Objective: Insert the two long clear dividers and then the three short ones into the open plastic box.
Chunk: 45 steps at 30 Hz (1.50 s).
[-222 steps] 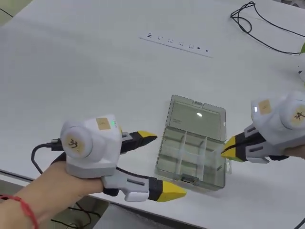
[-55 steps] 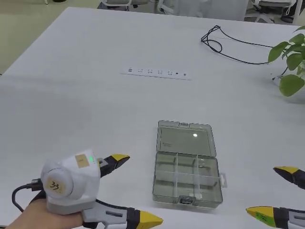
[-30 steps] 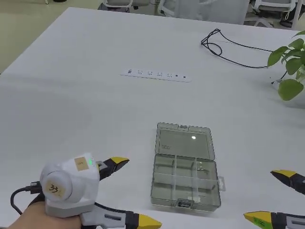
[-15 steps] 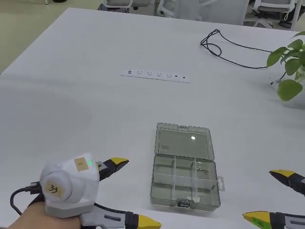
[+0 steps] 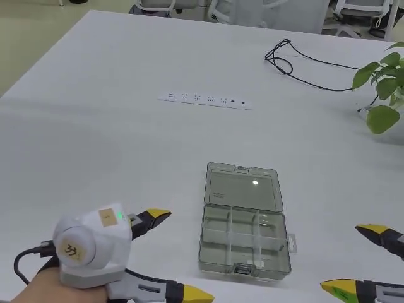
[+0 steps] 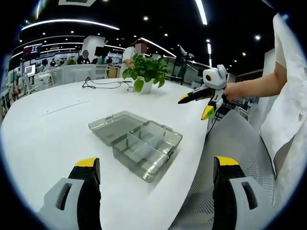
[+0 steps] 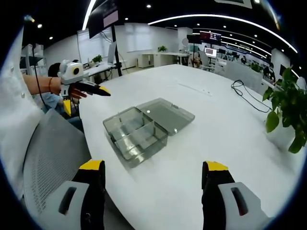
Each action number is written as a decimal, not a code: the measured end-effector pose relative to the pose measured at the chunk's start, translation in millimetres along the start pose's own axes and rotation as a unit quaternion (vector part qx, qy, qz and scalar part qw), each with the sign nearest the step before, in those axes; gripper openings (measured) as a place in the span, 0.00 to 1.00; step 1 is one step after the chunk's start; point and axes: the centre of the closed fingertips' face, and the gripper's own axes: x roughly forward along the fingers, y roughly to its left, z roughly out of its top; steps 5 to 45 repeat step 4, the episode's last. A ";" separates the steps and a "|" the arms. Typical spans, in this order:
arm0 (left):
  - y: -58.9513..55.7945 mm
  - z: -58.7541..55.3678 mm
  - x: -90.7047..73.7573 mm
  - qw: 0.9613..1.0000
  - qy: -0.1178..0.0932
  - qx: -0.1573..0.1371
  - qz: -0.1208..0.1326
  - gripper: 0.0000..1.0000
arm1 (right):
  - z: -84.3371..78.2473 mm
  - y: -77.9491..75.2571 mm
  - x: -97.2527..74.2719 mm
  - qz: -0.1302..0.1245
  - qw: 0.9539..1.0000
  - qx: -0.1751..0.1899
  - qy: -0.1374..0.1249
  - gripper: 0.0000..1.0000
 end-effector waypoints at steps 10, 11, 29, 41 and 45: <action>0.4 -0.6 0.1 1.000 0.001 0.000 0.000 1.00 | -0.6 1.4 0.7 0.002 1.000 -0.001 0.002 0.83; 0.4 -0.6 0.1 1.000 0.001 0.000 0.000 1.00 | -0.6 1.4 0.7 0.002 1.000 -0.001 0.002 0.83; 0.4 -0.6 0.1 1.000 0.001 0.000 0.000 1.00 | -0.6 1.4 0.7 0.002 1.000 -0.001 0.002 0.83; 0.4 -0.6 0.1 1.000 0.001 0.000 0.000 1.00 | -0.6 1.4 0.7 0.002 1.000 -0.001 0.002 0.83; 0.4 -0.6 0.1 1.000 0.001 0.000 0.000 1.00 | -0.6 1.4 0.7 0.002 1.000 -0.001 0.002 0.83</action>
